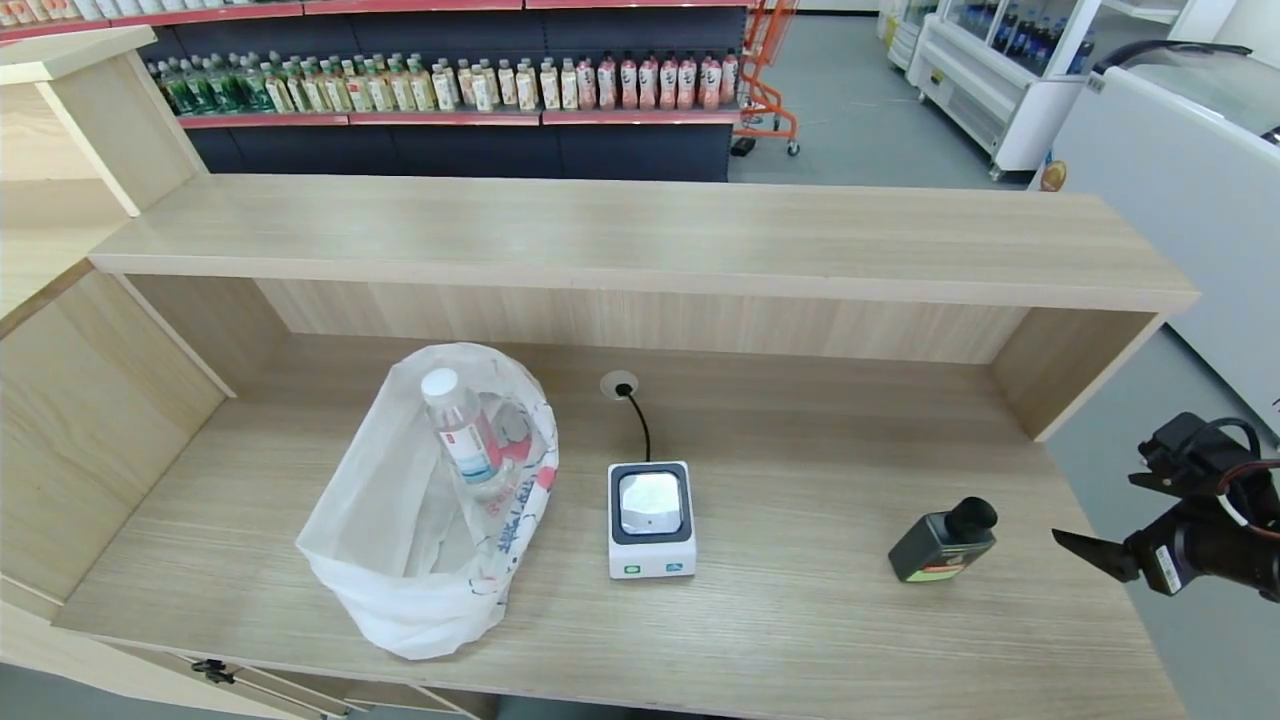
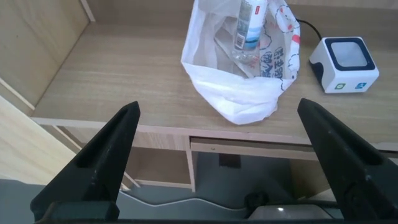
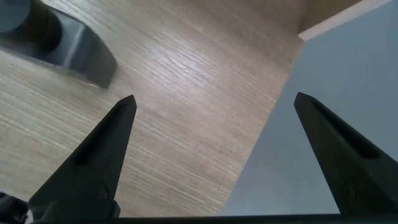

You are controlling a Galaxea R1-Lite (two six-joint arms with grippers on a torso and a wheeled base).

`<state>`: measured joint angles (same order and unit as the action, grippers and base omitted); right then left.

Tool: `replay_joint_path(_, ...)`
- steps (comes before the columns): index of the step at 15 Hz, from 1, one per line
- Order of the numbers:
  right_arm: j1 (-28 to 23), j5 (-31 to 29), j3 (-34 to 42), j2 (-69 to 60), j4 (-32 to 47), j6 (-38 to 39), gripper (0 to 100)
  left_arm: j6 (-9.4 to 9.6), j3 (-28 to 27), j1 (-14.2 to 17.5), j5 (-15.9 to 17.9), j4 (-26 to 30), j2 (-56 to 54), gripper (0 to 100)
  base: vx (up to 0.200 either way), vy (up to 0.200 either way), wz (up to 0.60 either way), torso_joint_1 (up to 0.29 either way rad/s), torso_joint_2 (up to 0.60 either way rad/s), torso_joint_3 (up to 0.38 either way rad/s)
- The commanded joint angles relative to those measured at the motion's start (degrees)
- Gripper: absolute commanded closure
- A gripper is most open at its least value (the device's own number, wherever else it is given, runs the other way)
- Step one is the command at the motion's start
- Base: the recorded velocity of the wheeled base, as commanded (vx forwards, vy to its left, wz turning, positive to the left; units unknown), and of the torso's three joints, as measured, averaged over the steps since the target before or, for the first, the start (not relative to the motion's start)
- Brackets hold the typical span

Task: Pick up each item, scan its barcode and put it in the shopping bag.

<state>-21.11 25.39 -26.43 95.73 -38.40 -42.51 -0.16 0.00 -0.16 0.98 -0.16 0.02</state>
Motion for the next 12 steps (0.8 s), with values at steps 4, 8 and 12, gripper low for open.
replay_joint_path(4,2.3,0.1,-0.2,-6.3,11.9,-10.1,0,-0.02,0.0,0.0,0.0,0.0,0.1,0,0.000,0.000,0.00,0.000,0.00,0.000)
replay_joint_path(8,6.7,0.2,-0.8,-7.9,17.6,-12.8,0,-0.02,0.0,0.0,0.0,0.0,0.1,0,0.000,0.000,0.00,0.000,0.00,0.000)
replay_joint_path(12,10.7,2.6,-1.3,-2.3,15.4,-13.8,0,0.07,0.0,0.0,0.0,0.0,0.1,0,0.000,0.000,0.00,0.000,0.00,0.000)
